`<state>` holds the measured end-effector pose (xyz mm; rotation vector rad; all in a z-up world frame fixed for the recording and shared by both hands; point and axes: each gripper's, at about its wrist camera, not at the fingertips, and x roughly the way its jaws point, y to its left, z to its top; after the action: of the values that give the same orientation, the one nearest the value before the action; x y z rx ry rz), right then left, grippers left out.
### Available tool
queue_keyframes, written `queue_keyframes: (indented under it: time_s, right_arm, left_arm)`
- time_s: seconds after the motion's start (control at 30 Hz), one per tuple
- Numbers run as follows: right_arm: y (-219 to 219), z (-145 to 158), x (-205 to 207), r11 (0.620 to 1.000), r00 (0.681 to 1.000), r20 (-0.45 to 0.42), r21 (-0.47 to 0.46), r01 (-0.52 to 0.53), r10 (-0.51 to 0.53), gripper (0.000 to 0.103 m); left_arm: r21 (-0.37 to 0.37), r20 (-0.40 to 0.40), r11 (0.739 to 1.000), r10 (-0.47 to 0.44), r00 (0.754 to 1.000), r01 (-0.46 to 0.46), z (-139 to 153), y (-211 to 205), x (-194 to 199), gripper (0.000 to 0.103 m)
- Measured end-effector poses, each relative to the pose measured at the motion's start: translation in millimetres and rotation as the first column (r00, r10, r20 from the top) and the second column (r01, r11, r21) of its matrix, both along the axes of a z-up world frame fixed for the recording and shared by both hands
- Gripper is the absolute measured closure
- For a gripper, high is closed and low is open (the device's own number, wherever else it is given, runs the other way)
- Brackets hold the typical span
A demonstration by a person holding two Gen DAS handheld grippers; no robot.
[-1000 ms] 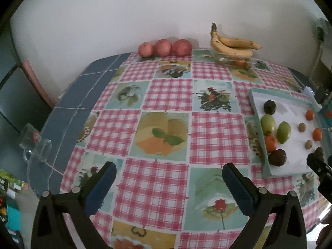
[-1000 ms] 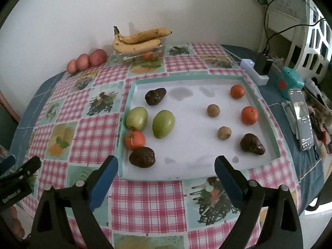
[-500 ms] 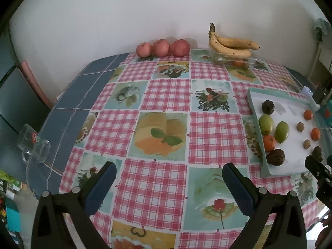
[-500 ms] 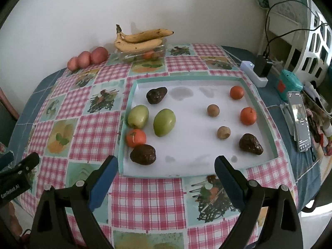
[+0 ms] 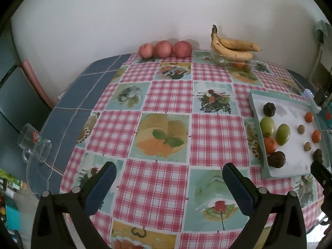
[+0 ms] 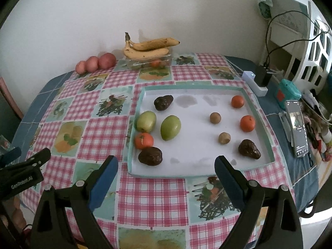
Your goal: Organize fruits
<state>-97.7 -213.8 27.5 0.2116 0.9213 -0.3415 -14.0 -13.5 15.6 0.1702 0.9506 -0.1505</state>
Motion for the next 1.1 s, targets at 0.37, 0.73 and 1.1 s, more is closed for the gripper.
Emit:
queue_keyframes:
  time_s: [0.37, 0.73, 1.1]
  right_arm:
    - [4.8, -3.0, 2.5, 1.0, 1.0, -0.015, 0.001, -0.019, 0.019, 0.009]
    - [5.6, -5.0, 4.1, 1.0, 0.999, -0.023, 0.008, -0.023, 0.023, 0.009]
    - [7.3, -6.9, 5.7, 1.0, 0.999, -0.033, 0.01, -0.022, 0.022, 0.009]
  left_arm:
    - [-0.002, 0.004, 1.0, 0.002, 1.0, -0.002, 1.2, -0.2, 0.4, 0.0]
    - [-0.002, 0.005, 1.0, 0.001, 1.0, -0.001, 1.2, 0.2, 0.9, 0.0]
    - [-0.002, 0.003, 1.0, 0.003, 1.0, -0.003, 0.8, 1.9, 0.8, 0.0]
